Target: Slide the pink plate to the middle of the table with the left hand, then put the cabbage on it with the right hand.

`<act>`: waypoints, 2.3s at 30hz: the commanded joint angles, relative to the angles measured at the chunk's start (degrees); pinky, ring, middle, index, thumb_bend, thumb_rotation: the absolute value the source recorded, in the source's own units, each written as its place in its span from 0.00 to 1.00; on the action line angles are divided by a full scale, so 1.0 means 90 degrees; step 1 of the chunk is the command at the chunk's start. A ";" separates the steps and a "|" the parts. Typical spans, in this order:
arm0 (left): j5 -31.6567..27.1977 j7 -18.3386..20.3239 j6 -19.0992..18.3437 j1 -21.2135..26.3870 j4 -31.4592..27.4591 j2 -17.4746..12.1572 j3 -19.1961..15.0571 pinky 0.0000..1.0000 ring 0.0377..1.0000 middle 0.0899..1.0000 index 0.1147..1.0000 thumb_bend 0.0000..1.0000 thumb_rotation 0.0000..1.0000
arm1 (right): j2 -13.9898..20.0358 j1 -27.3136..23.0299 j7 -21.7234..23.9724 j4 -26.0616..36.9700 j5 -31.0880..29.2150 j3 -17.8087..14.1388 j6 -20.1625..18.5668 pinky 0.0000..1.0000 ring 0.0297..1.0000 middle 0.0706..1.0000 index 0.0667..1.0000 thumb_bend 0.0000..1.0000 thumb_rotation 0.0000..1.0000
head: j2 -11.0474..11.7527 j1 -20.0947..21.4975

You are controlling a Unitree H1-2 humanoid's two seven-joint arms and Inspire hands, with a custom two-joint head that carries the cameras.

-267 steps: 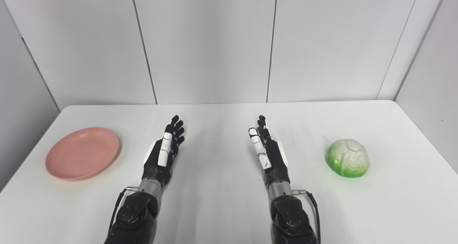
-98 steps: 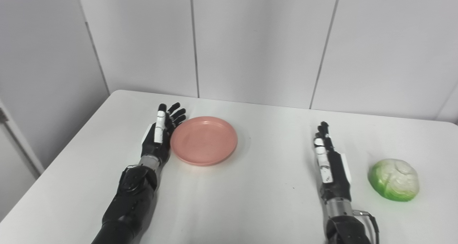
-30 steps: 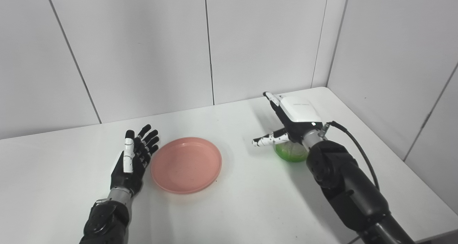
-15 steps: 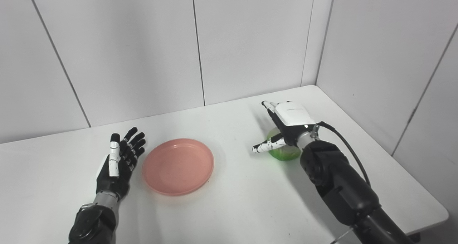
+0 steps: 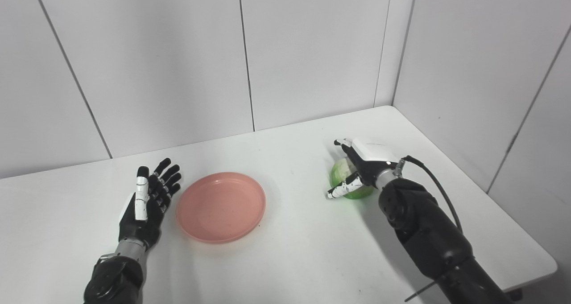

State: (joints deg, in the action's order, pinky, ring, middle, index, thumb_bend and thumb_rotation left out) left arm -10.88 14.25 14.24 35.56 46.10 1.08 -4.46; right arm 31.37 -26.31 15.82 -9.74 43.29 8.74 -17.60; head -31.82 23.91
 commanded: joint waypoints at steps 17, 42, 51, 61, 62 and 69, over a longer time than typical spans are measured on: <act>-0.0067 0.0063 -0.0031 -0.0155 -0.0048 -0.0013 0.0002 0.96 0.93 0.89 0.88 0.82 1.00 | -0.0076 -0.0038 -0.0884 -0.0103 -0.0553 -0.0091 0.0361 0.37 0.39 0.45 0.50 0.52 0.00 | -0.0043 -0.0058; 0.0082 -0.0284 -0.0487 -0.0545 -0.0942 0.0395 0.0194 1.00 0.94 0.90 0.88 0.78 1.00 | -0.1829 -0.0289 -0.2083 0.1291 -0.1407 -0.0055 0.1301 0.50 0.47 0.48 0.39 0.51 0.00 | -0.0004 -0.2024; 0.0453 -0.0779 -0.0142 -0.0476 -0.0732 0.0496 0.0271 1.00 0.94 0.90 0.88 0.81 1.00 | -0.2468 -0.0837 -0.1959 0.0227 -0.1412 0.0697 0.1749 0.41 0.44 0.50 0.40 0.51 0.00 | -0.0025 -0.2645; 0.0366 -0.0772 -0.0084 -0.0491 -0.0740 0.0493 0.0290 0.95 0.95 0.93 0.91 0.78 1.00 | -0.2518 -0.1284 -0.2145 -0.1178 -0.0766 0.1379 0.2135 0.26 0.36 0.45 0.47 0.51 0.00 | -0.0104 -0.2670; 0.0350 -0.0748 -0.0077 -0.0486 -0.0720 0.0490 0.0288 0.94 0.95 0.93 0.91 0.78 1.00 | -0.2496 -0.1322 -0.2210 -0.1354 -0.0706 0.1430 0.2247 0.25 0.36 0.45 0.47 0.51 0.00 | -0.0096 -0.2649; 0.0350 -0.0750 0.0028 -0.0441 -0.0615 0.0478 0.0272 0.91 0.93 0.92 0.90 0.79 1.00 | -0.2334 -0.1354 -0.2202 -0.1646 -0.0429 0.1620 0.2346 0.37 0.39 0.46 0.49 0.51 0.00 | -0.0181 -0.2535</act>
State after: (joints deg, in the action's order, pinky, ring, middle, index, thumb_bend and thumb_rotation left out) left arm -7.28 7.22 12.27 31.72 39.14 5.07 -1.83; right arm 9.50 -35.92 -3.22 -25.31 38.64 23.13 1.31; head -33.31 0.97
